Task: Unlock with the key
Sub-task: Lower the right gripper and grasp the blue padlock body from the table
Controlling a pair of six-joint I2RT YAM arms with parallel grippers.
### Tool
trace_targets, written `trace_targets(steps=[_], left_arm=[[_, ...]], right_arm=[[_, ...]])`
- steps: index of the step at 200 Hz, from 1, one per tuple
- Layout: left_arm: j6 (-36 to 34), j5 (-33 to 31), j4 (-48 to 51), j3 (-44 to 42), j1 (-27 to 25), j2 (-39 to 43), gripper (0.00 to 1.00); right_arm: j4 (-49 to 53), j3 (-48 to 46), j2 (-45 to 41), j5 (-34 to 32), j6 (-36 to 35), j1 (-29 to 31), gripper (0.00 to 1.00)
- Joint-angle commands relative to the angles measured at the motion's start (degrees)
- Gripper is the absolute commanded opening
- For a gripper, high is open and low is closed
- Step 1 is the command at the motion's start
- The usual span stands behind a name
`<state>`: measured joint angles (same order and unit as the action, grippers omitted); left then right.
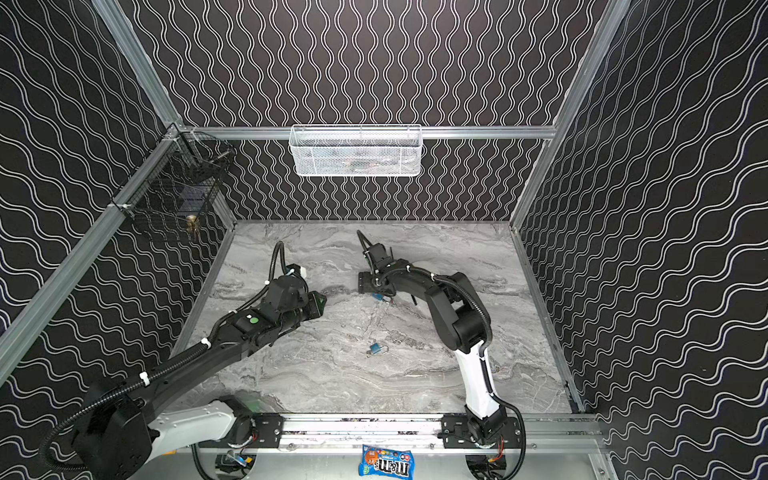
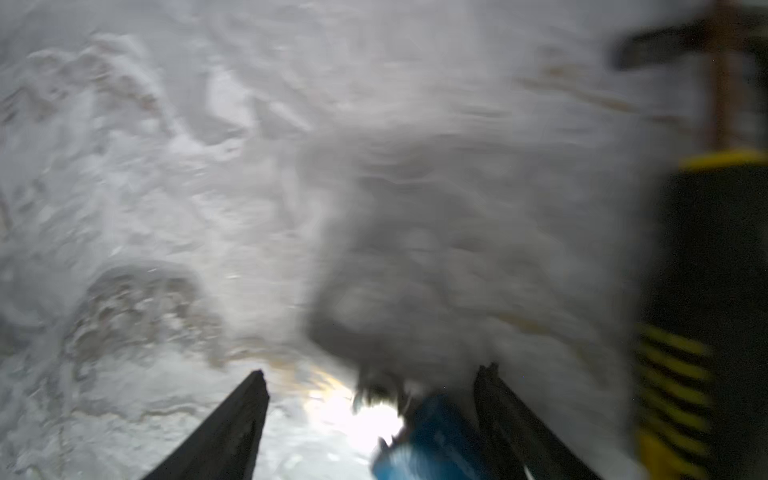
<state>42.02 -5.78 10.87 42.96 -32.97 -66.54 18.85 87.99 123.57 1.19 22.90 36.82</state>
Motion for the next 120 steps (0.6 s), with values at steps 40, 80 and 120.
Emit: trace_targets(steps=[40, 80, 120], left_arm=[[-2.40, 0.77, 5.20, 1.92, 1.00, 1.02, 0.39], [-3.85, 3.61, 4.20, 4.52, 0.48, -3.32, 0.47], [-3.75, 1.57, 6.29, 10.99, -5.22, -12.71, 0.49]], right_arm=[[5.37, -2.68, -4.85, 9.68, -3.70, 3.52, 0.79], [2.33, -11.16, -18.98, 14.40, -0.66, -0.74, 0.79], [0.25, -20.04, -25.10, 14.85, -2.30, -6.12, 0.79]])
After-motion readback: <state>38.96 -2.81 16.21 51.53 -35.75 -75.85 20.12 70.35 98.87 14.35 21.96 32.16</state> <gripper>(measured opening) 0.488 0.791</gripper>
